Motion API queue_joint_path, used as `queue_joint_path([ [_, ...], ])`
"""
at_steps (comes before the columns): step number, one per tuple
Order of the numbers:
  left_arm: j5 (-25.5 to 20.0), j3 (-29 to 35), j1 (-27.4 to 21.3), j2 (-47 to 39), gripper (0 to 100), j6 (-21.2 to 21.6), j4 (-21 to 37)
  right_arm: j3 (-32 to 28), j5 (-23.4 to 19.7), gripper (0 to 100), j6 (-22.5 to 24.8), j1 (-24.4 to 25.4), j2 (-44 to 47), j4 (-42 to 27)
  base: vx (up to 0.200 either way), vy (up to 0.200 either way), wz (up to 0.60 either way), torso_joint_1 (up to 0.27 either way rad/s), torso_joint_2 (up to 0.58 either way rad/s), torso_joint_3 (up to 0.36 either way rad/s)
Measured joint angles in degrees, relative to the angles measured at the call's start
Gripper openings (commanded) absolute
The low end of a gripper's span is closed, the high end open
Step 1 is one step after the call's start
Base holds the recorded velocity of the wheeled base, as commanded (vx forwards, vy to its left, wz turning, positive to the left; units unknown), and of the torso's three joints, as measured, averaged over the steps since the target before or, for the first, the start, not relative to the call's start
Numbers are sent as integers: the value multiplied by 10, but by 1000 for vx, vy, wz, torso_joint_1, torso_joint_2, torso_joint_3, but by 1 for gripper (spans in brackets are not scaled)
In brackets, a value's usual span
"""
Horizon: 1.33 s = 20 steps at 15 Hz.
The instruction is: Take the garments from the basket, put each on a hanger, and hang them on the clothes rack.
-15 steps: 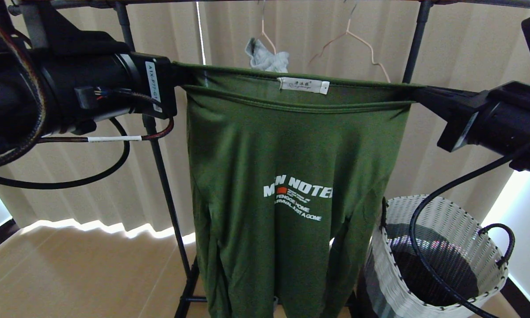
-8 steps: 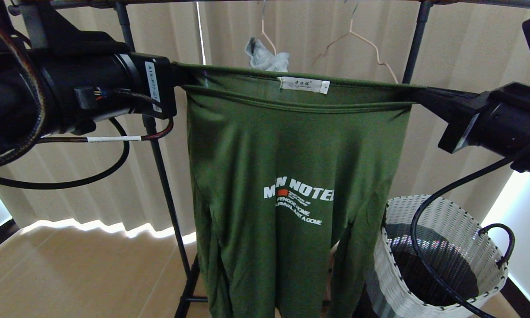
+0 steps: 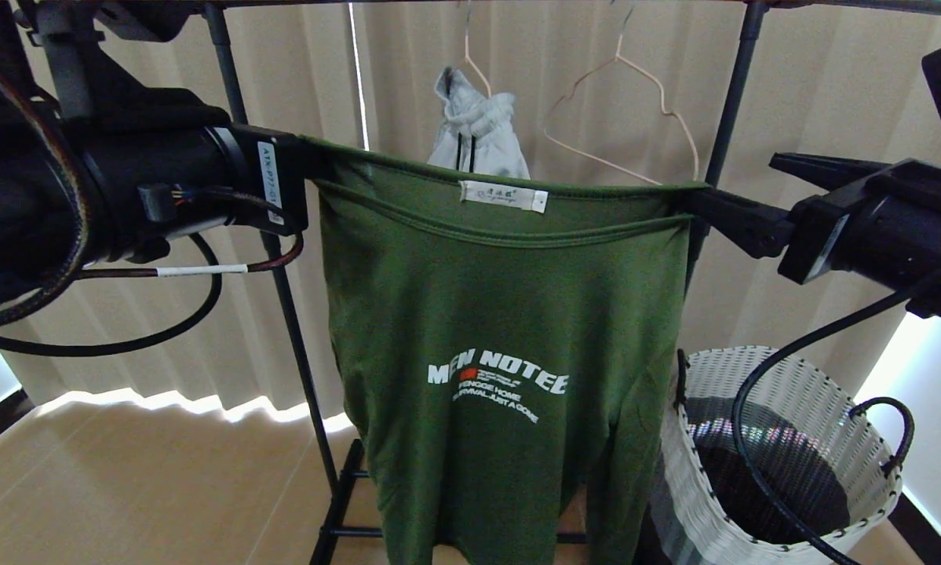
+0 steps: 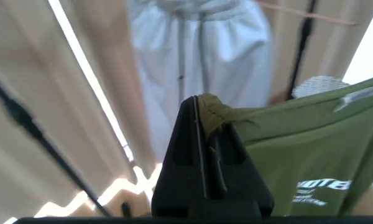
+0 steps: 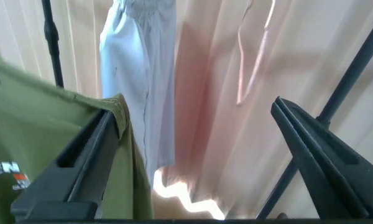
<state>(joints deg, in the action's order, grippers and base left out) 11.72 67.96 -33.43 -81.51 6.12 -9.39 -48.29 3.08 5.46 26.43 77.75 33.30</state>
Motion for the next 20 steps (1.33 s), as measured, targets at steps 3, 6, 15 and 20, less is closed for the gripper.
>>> queue_joint_path([
  [3,27,-18,16,1,0,0,0,22,-1,100,0,0,-3,30,0,0,0,0,0,0],
  [6,57,-55,37,1,0,3,-1,35,-2,100,0,0,-5,37,0,0,0,0,0,0],
  [15,72,-78,74,4,0,1,-2,57,-5,100,-1,5,-20,37,0,0,0,0,0,0],
  [20,72,-71,86,4,0,0,-28,75,-27,100,-2,6,-26,38,0,0,0,0,0,0],
])
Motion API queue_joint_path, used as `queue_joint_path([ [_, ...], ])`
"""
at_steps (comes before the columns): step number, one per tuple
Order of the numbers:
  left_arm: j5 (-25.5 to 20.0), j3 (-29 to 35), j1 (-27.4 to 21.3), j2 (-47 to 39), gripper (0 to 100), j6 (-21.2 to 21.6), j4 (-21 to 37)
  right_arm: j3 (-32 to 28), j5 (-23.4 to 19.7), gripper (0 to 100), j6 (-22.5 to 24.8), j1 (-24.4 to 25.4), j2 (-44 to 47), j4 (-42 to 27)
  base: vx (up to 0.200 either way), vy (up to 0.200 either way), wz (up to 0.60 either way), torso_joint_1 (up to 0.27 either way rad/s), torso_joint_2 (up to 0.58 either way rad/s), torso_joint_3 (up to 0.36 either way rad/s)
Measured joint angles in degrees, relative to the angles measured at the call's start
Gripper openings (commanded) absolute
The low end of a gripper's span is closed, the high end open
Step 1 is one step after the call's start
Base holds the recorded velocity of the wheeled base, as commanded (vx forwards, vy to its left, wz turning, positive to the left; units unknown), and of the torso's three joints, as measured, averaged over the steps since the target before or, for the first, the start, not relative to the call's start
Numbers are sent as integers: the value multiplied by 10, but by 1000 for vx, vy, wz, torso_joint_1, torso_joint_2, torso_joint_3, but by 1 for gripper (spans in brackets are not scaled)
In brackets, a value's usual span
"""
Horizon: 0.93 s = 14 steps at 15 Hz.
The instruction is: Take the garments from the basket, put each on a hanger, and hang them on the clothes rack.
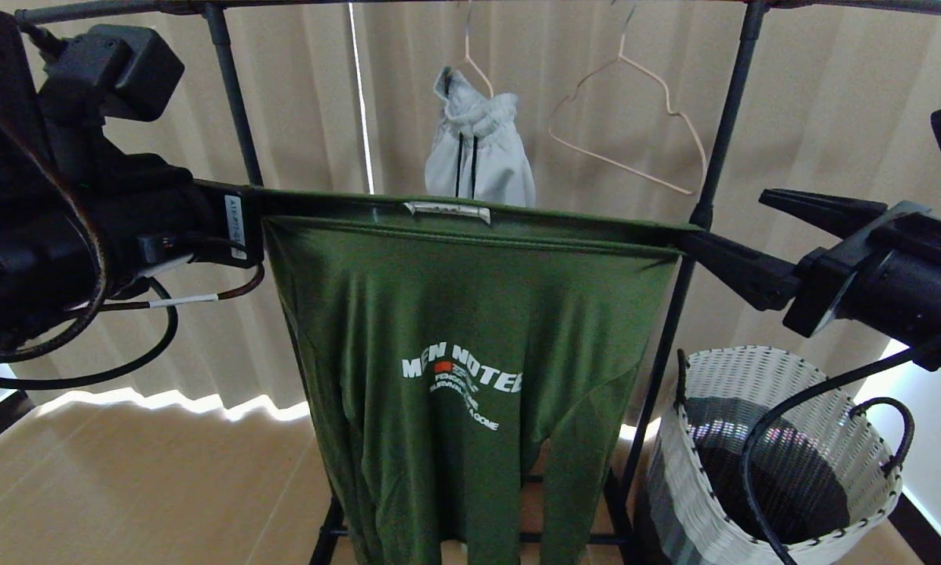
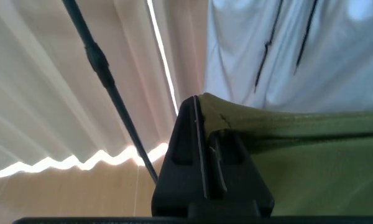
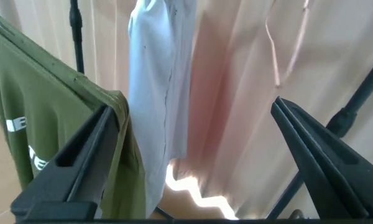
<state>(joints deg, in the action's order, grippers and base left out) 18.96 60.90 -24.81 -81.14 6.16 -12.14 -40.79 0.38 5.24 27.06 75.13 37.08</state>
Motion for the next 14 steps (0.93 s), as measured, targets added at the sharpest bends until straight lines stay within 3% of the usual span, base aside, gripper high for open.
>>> queue_joint_path([
  [3,0,-3,10,0,0,-2,-3,5,-12,100,-4,0,-4,-1,0,0,0,0,0,0],
  [8,2,-7,12,4,0,-2,-3,25,-111,100,-4,0,-19,0,0,0,0,0,0,0],
  [11,3,-17,9,6,0,-2,-5,45,-144,100,-3,0,-35,-1,0,0,0,0,0,0],
  [14,1,-26,7,8,0,-1,-22,57,-152,100,1,0,-46,-2,0,0,0,0,0,0],
])
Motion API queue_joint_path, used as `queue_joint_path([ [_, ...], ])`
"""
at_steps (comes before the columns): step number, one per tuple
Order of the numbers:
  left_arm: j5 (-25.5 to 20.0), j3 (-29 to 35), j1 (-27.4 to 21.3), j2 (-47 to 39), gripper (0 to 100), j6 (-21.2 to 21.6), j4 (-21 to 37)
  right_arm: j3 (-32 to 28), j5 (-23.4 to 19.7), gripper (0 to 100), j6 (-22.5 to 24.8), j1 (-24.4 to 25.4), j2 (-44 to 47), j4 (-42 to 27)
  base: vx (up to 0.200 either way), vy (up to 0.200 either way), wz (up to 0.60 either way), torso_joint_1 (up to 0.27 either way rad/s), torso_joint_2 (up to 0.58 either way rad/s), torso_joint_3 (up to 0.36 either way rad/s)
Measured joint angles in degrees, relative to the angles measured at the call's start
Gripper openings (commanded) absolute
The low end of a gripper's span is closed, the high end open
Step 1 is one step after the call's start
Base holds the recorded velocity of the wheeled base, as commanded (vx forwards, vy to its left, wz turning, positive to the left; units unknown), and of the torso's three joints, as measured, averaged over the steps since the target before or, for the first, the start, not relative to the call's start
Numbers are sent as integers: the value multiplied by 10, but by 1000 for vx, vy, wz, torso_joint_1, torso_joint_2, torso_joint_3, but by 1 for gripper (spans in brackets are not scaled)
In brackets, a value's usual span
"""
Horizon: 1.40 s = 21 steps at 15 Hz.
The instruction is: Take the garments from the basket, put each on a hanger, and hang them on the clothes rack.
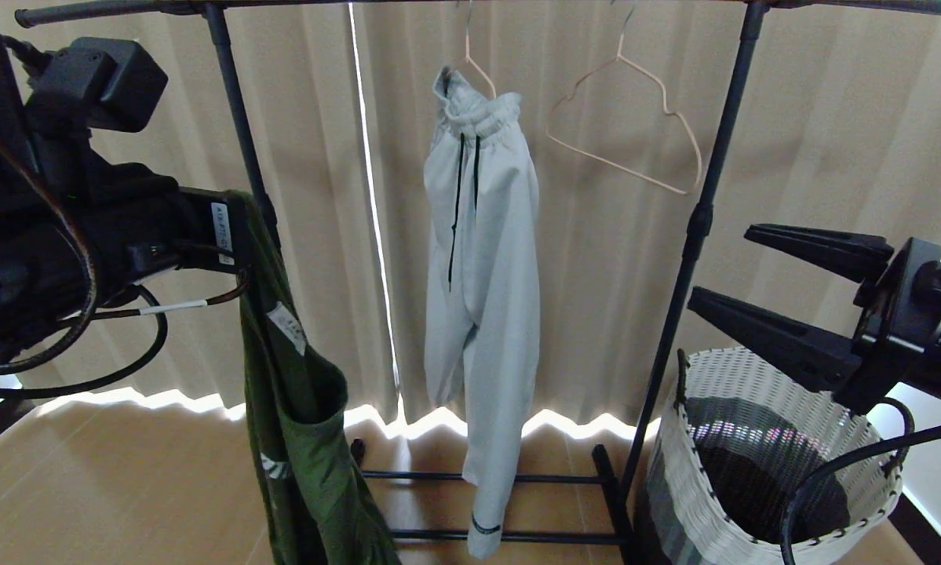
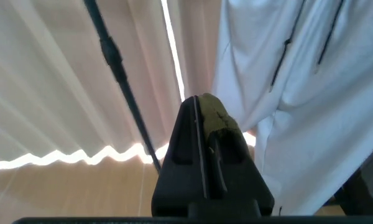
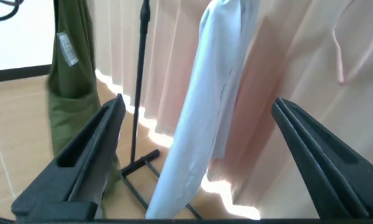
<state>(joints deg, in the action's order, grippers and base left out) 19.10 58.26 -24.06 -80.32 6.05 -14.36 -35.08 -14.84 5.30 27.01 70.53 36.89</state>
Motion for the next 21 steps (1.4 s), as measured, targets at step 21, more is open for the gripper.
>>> queue_joint_path([
  [21,-80,-346,21,296,0,-70,-58,144,100,100,43,-183,-58,1,0,0,0,0,0,0],
])
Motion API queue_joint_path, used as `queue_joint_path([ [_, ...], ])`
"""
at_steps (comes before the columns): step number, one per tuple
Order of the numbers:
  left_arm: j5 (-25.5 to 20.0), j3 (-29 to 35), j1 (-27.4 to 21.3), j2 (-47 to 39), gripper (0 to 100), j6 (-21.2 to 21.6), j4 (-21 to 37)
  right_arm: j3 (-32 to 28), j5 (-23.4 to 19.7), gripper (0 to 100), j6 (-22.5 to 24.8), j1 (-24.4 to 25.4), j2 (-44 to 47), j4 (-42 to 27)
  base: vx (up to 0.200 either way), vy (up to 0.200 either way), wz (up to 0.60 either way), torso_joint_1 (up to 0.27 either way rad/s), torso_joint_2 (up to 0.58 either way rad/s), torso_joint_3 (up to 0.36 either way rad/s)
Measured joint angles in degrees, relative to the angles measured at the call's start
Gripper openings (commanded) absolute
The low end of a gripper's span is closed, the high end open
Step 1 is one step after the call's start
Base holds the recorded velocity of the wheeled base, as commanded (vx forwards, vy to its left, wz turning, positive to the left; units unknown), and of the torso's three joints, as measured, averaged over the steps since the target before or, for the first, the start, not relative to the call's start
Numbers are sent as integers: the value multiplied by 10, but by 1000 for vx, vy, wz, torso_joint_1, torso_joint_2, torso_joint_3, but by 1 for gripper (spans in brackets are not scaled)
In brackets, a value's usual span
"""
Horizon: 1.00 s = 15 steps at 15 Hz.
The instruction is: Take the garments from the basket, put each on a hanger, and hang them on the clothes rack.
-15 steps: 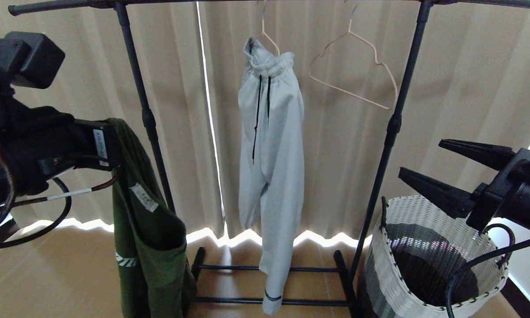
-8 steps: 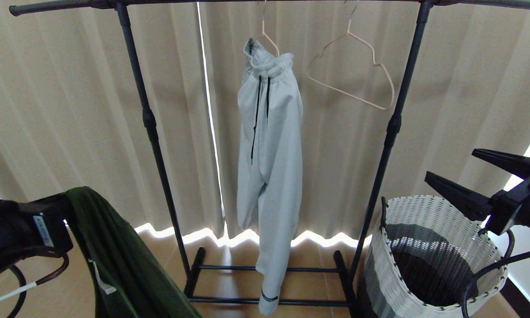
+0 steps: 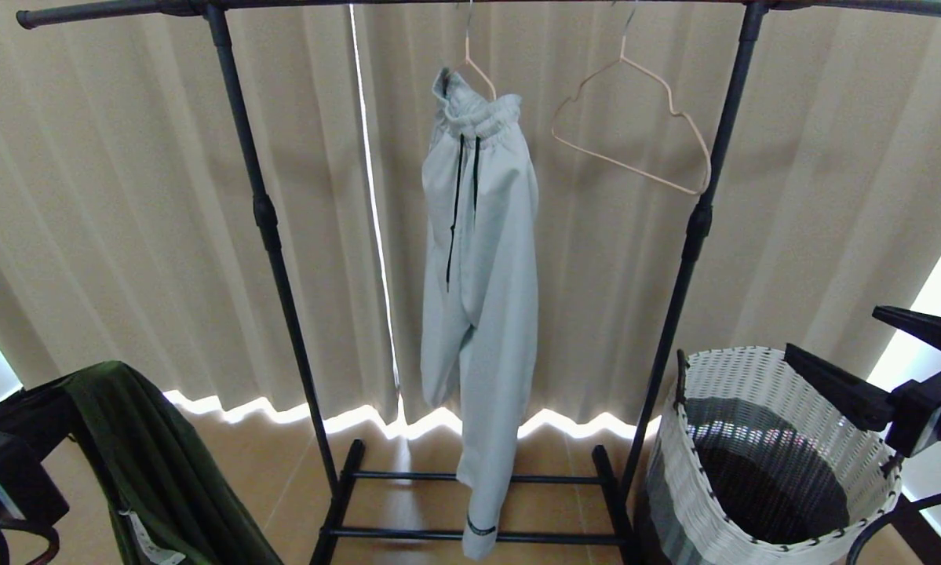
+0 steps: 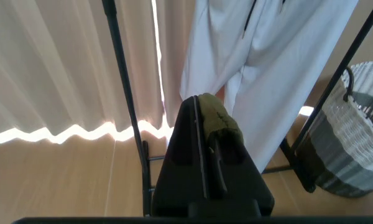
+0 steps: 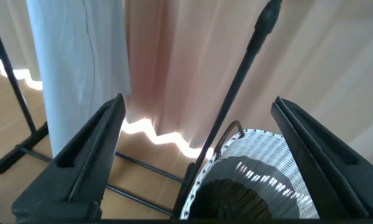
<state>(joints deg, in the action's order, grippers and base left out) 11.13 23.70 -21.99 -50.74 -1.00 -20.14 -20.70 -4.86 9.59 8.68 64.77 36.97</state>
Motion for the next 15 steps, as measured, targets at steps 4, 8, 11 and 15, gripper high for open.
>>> queue_joint_path([
  [4,-1,-1,0,6,0,1,0,24,19,100,7,-18,-6,-6,0,0,0,0,0,0],
  [8,-1,-1,-1,8,0,1,0,33,70,100,69,-50,5,-5,0,0,0,0,0,0],
  [11,-1,-1,0,8,0,1,-1,33,71,100,67,-53,14,-1,0,0,0,0,0,0],
  [15,-1,-1,-1,9,0,1,0,46,64,100,58,-61,15,0,0,0,0,0,0,0],
])
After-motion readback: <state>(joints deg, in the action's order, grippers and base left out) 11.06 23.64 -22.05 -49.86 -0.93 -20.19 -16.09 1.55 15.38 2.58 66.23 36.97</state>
